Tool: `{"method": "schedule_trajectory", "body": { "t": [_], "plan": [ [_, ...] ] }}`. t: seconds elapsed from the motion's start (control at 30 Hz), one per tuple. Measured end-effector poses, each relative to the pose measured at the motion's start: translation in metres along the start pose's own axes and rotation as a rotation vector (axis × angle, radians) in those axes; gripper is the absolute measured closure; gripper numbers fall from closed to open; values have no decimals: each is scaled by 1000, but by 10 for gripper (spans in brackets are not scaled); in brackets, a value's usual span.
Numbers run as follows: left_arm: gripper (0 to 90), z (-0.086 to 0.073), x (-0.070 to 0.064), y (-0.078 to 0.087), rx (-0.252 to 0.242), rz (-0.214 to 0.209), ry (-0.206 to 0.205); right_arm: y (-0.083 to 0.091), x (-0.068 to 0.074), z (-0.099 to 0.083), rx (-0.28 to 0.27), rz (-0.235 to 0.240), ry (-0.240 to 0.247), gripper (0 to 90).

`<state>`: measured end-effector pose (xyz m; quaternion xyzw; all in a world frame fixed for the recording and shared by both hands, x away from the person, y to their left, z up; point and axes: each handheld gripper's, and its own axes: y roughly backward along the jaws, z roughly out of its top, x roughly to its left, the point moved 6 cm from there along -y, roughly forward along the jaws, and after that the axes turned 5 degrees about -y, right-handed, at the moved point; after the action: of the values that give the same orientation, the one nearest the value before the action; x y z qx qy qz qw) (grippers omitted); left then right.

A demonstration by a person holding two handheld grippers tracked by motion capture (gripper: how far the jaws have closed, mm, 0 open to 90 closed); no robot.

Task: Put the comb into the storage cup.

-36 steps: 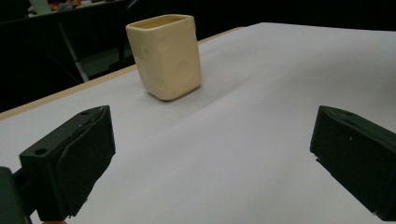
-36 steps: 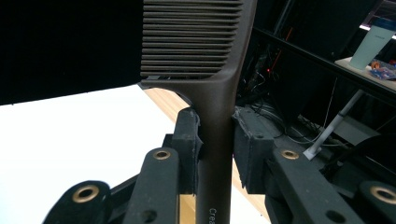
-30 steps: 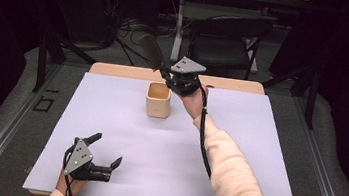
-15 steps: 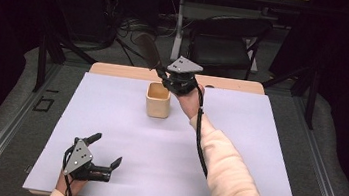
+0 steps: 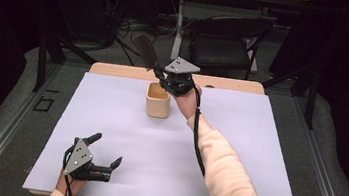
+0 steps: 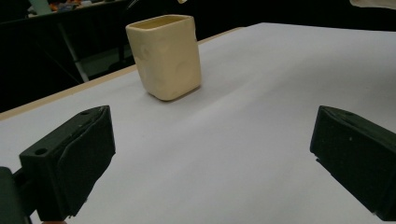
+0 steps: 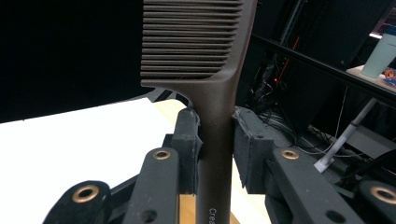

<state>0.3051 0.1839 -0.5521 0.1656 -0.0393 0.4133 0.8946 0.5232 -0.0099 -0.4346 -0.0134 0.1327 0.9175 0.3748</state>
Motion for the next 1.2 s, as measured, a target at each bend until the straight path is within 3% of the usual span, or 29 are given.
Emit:
{"method": "schedule_trajectory", "body": {
  "t": [1.2],
  "plan": [
    [1,0,0,1,-2,1,2,-18,8,-17,26,25,-26,721]
  ]
}}
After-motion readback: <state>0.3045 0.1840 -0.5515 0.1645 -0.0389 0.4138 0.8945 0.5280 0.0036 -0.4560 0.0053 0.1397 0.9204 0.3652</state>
